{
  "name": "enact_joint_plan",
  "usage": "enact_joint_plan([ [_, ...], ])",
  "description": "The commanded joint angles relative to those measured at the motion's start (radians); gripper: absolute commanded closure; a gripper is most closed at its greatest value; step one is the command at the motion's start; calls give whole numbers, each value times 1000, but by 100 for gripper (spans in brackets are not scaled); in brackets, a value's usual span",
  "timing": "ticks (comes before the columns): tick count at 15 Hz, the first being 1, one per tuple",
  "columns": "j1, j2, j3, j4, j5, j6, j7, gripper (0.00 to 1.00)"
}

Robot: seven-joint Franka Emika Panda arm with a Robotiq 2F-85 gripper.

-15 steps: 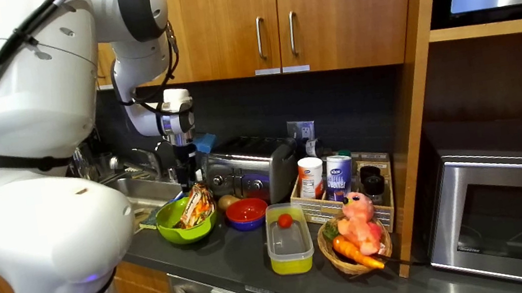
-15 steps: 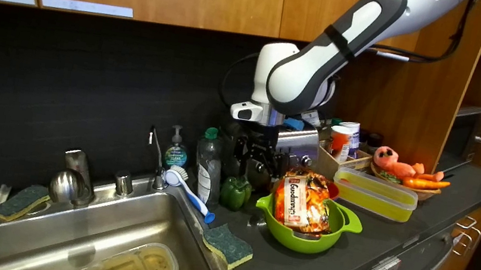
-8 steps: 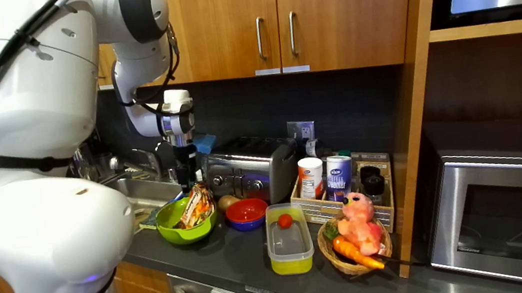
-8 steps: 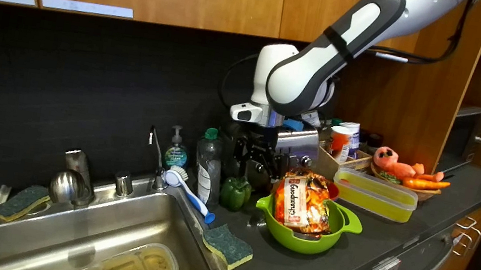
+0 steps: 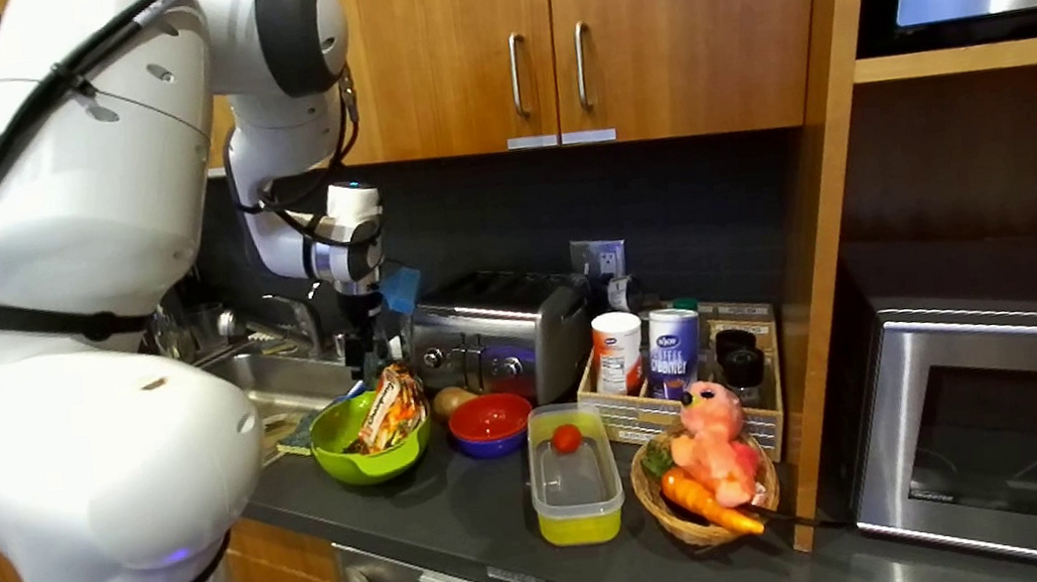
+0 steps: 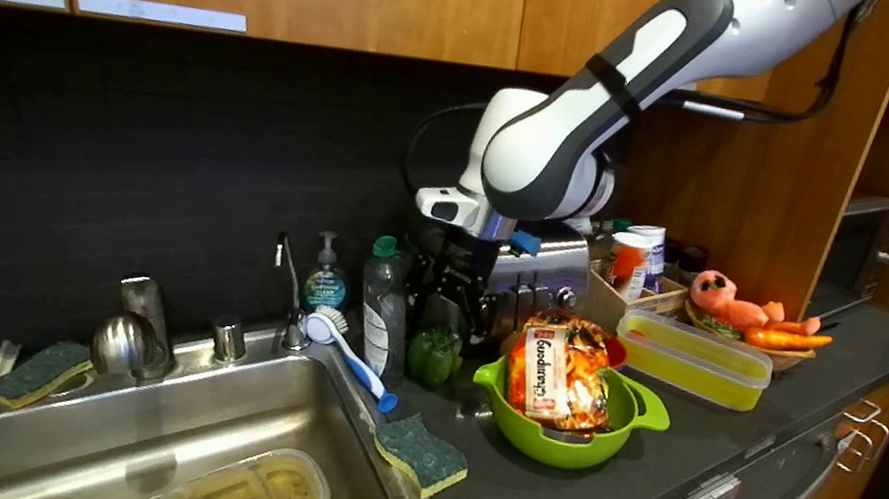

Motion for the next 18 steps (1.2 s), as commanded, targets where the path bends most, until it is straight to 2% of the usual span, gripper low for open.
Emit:
enact_joint_plan([
  [1, -35, 11, 43, -5, 44, 36, -79, 0],
  [4, -41, 12, 50, -6, 50, 34, -105, 0],
  [14, -11, -8, 0, -5, -9, 19, -72, 0],
  [18, -21, -2, -6, -2, -11, 11, -86, 0],
])
